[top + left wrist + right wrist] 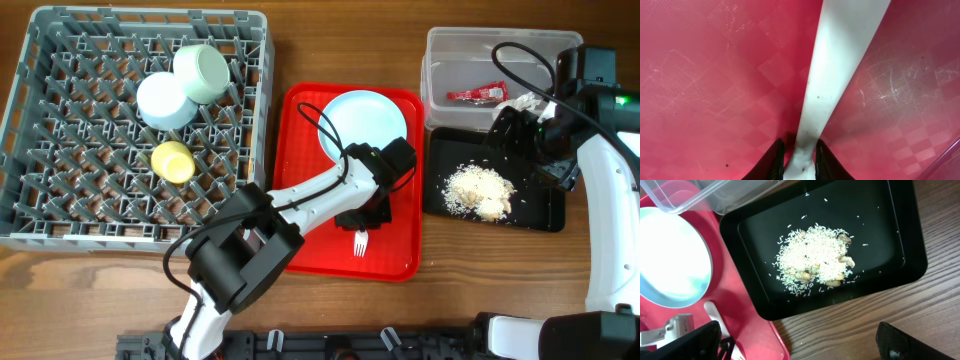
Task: Sort waste into correct bins and load items into the dishwasher rack
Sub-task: 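Reach the left gripper to the white plastic fork on the tray, then grasp the white fork with the left gripper and lift it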
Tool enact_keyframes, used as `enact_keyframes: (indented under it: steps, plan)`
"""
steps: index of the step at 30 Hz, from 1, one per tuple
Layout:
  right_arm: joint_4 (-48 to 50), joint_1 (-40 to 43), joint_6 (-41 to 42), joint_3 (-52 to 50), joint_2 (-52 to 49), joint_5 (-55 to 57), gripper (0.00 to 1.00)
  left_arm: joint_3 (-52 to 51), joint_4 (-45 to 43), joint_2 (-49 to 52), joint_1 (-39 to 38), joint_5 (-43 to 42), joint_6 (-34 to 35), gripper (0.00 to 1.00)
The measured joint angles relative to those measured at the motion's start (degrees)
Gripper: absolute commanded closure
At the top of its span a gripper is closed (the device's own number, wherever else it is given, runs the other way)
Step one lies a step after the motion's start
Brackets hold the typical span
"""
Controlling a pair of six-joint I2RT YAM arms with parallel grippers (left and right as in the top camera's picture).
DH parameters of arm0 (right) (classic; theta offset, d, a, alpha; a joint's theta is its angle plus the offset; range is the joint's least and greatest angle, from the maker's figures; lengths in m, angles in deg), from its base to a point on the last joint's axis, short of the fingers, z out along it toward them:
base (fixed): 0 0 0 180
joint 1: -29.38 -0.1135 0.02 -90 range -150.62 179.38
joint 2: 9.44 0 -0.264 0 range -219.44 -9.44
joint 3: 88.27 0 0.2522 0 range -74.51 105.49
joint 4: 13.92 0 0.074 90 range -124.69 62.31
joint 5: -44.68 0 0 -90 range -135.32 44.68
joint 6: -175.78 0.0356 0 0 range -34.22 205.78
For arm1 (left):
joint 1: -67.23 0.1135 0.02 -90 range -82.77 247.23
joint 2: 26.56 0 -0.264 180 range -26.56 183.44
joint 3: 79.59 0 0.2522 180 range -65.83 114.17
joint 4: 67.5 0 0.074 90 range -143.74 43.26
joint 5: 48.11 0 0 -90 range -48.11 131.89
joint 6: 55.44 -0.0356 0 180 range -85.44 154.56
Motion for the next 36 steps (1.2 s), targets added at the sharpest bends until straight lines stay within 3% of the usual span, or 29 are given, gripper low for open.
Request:
enact_keyframes:
  steps: [3,8,24,29,31,36]
  plan:
    - [0.0,0.0,0.0,0.0,0.0,0.0,0.00,0.0,0.1,0.0,0.2,-0.2,0.0,0.79]
    - [0.0,0.0,0.0,0.0,0.0,0.0,0.00,0.0,0.9,0.1,1.8,-1.5,-0.2,0.96]
    - [-0.1,0.0,0.0,0.0,0.0,0.0,0.00,0.4,1.4,-0.3,3.0,-3.0,0.0,0.96]
    - [-0.1,0.0,0.0,0.0,0.0,0.0,0.00,0.2,3.7,-0.3,3.2,-3.1,-0.3,0.77]
    - [-0.1,0.0,0.0,0.0,0.0,0.0,0.00,0.0,4.8,-0.3,3.3,-3.2,-0.2,0.63]
    - [-0.1,0.0,0.0,0.0,0.0,0.0,0.00,-0.1,5.8,-0.3,3.2,-3.8,-0.3,0.58]
